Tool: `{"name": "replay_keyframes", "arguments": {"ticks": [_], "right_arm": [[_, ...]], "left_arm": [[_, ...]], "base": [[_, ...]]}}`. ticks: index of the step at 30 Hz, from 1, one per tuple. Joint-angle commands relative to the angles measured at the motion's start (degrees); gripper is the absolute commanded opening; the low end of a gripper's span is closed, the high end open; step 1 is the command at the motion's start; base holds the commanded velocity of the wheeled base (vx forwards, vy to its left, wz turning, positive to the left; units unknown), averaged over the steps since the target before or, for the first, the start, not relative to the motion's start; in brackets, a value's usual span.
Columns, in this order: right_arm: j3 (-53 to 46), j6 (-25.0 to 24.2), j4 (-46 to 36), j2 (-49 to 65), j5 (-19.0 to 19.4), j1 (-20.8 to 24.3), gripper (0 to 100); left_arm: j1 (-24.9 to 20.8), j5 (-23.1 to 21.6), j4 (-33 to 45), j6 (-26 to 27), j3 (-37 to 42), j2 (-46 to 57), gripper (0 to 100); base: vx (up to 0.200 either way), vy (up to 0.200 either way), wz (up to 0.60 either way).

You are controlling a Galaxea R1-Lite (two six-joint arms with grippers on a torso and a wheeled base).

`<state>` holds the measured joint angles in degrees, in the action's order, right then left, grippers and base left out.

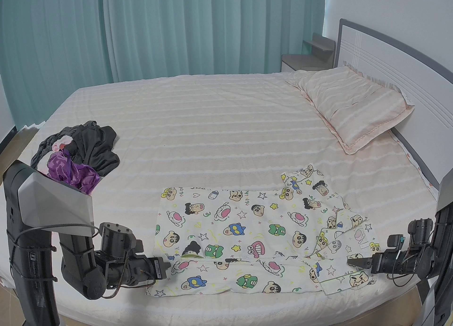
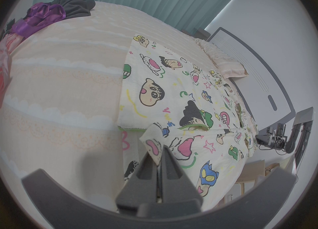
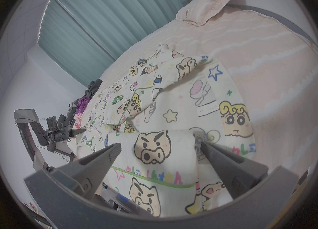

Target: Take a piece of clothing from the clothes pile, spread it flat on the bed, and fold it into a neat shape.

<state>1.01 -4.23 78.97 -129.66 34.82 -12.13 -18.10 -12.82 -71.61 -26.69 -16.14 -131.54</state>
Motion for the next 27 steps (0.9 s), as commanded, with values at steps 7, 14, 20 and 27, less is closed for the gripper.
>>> {"name": "replay_keyframes", "arguments": {"ticks": [7, 14, 20, 27], "right_arm": [[-1.01, -0.43, 3.56, -2.44, 3.06, -0.61, 0], [-0.75, -1.13, 7.51, -2.44, 3.24, -0.7, 0], [1.19, -4.91, 10.77, -2.09, 3.15, -0.26, 0], [4.35, -5.09, 10.77, -2.44, 2.89, -0.18, 0]], "left_arm": [[0.0, 0.17, 0.06, -0.03, 0.5, 1.81, 0], [0.0, 2.28, 0.06, -0.03, 0.41, 2.6, 0], [0.09, 2.8, 0.06, -0.03, 0.76, 2.78, 0], [0.17, 4.83, -0.02, -0.12, 0.41, 3.04, 0]], "base": [[0.0, 0.0, 0.0], [0.0, 0.0, 0.0], [0.0, 0.0, 0.0], [0.0, 0.0, 0.0]]}}
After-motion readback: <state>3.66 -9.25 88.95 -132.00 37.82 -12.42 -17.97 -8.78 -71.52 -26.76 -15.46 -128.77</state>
